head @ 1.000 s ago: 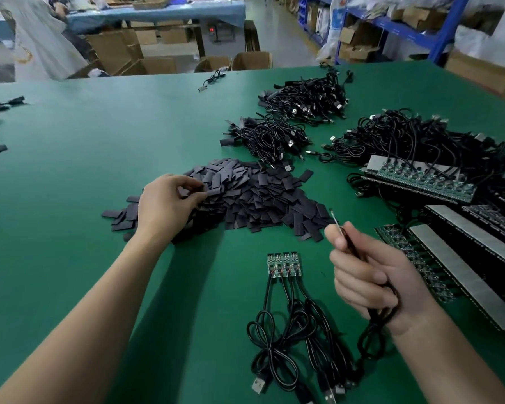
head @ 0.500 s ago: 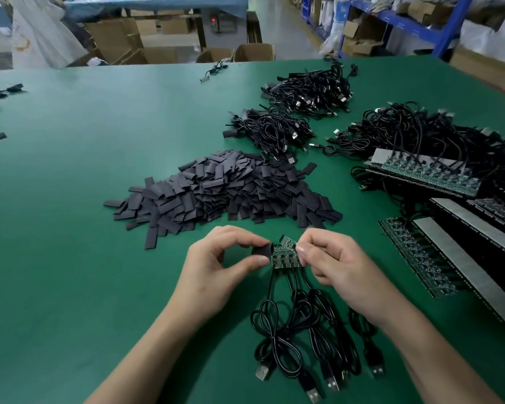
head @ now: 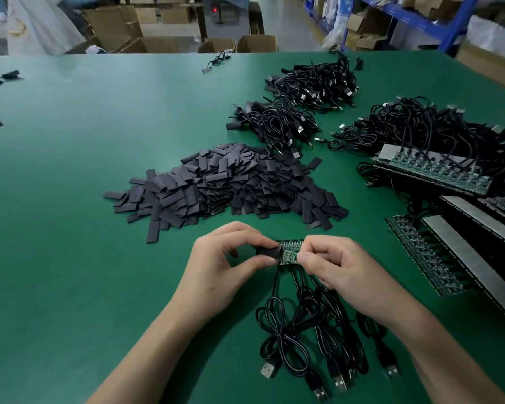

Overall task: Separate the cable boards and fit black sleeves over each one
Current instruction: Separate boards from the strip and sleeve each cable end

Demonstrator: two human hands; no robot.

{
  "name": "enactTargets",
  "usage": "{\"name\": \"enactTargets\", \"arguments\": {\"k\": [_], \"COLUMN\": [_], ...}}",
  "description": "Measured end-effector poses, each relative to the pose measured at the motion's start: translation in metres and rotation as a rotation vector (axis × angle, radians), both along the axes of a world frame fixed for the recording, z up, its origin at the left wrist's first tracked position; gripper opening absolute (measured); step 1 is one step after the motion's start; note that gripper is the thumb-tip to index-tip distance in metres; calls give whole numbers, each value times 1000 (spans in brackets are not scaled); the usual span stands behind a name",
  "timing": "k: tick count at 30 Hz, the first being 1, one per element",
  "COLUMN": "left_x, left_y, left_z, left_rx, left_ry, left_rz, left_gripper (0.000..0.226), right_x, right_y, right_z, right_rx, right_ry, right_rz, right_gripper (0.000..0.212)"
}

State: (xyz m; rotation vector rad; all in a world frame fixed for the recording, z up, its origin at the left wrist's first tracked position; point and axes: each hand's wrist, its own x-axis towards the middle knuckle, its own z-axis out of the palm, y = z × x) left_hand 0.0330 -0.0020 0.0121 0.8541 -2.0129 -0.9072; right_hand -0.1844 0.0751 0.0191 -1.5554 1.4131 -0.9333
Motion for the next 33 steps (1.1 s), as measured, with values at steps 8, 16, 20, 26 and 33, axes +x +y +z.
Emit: {"name": "enactTargets", "arguments": {"k": [8, 16, 20, 26, 33], "left_x": [8, 8, 9, 8, 8], "left_y": [-2, -1, 1, 4, 5], "left_z": [2, 1, 3, 5, 3], "left_rx": [-23, -58, -172, -311, -206], "left_ry": [-98, -121, -195, -283, -222], "left_rz": [-70, -85, -82, -55, -46], "left_gripper": [18, 20, 19, 18, 18], "right_x": [-3, -3, 0, -1, 0], "right_y": [0, 1, 3, 4, 4], "right_z": [-3, 0, 3, 3, 2], "right_rx": [33, 44, 42, 35, 31], "right_ry": [44, 76, 132, 164, 187], "right_rz": [6, 7, 17, 18, 11], "right_gripper": [40, 39, 38, 33, 32]}}
